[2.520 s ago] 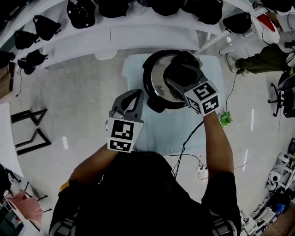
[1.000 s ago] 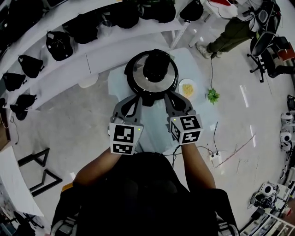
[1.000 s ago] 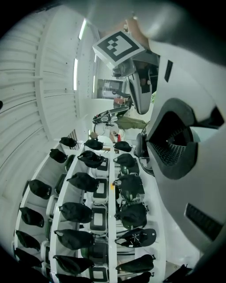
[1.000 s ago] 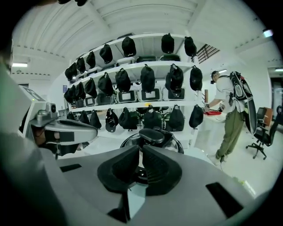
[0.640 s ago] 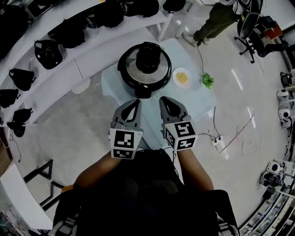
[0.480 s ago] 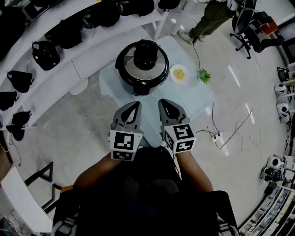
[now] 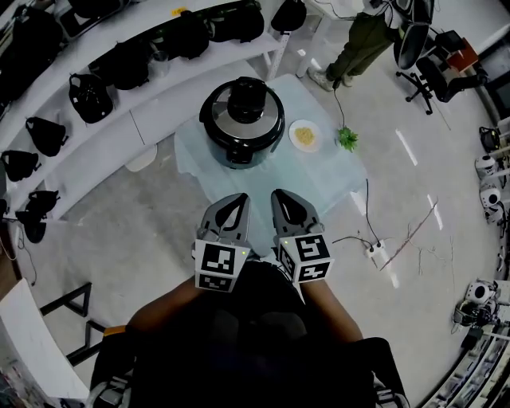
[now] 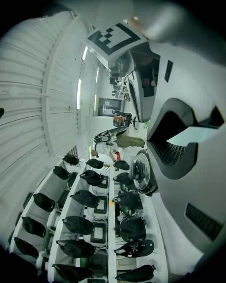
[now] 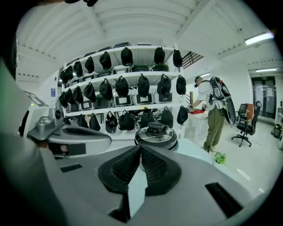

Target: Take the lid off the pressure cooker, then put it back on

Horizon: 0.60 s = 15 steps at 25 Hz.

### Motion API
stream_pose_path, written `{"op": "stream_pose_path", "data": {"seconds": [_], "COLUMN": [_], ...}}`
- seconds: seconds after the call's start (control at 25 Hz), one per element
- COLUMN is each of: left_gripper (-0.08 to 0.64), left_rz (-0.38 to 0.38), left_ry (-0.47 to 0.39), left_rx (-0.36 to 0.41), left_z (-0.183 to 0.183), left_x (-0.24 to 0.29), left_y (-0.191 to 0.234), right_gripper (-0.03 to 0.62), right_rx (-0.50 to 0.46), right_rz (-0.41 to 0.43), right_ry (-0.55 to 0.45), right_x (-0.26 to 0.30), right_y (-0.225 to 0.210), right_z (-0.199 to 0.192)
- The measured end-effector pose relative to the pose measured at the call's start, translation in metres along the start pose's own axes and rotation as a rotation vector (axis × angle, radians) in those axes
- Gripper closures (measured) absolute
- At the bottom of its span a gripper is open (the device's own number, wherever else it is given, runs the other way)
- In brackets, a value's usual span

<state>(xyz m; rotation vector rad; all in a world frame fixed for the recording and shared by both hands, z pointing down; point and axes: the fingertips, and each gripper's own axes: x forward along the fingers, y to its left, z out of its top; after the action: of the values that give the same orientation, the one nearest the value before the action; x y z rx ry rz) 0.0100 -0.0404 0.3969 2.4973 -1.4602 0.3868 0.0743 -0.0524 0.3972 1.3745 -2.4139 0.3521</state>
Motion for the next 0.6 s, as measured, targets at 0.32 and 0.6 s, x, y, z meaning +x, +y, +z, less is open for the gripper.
{"op": "stream_pose_path", "data": {"seconds": [0.32,0.6], "left_gripper": [0.552,0.552], "left_rz": [0.045,0.097], "left_ry": [-0.037,-0.008], "left_rx": [0.020,0.014], "left_z": [0.013,-0.006], "left_x": [-0.032,-0.065], "left_y": [-0.046,-0.075], "right_gripper": [0.563,0.563], "right_rx": [-0.007,-0.020], "right_rz": [0.037,0.095], "right_ry": [-0.023,-0.043], "right_x": [-0.055,-0.094], "right_y": [0.004,0.022], "right_z": [-0.008,-0.018]}}
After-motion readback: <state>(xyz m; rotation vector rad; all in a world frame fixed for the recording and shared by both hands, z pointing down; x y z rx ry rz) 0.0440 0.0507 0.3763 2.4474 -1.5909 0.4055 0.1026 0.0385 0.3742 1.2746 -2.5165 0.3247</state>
